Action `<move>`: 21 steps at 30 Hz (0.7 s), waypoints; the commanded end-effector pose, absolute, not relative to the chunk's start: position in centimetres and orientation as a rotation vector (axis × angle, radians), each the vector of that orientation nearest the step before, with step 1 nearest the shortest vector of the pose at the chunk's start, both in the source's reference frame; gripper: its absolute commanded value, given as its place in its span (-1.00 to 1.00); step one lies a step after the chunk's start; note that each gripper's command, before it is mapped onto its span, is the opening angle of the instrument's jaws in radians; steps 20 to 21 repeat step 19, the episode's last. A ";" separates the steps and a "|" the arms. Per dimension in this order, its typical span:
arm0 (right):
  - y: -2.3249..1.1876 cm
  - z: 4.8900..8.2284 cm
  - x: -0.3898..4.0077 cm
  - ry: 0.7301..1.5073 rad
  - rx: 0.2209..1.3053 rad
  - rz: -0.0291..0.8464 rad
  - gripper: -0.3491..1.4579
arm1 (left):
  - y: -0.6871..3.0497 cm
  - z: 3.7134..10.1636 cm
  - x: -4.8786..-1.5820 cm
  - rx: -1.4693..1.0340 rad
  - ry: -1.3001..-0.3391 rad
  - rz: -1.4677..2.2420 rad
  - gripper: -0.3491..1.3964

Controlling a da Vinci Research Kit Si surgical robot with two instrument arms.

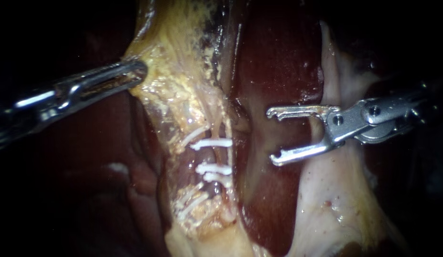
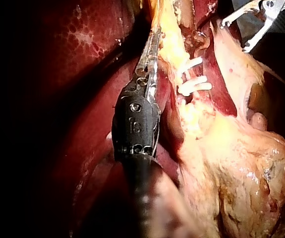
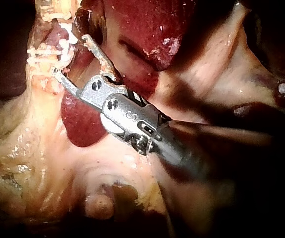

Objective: Going back third clip right tube

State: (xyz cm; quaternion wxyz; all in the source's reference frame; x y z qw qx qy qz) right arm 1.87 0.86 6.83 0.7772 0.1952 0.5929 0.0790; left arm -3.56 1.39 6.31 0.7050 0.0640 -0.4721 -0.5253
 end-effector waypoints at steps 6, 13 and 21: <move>0.85 6.82 1.88 1.282 0.423 0.171 0.05 | 1.40 6.43 -3.77 0.148 -1.037 -1.156 -1.00; 0.84 6.81 1.88 1.283 0.419 0.166 0.05 | 1.41 6.44 -3.83 0.146 -1.037 -1.151 -1.00; 0.84 6.81 1.88 1.282 0.416 0.167 0.05 | 1.42 6.44 -3.81 0.148 -1.038 -1.150 -1.00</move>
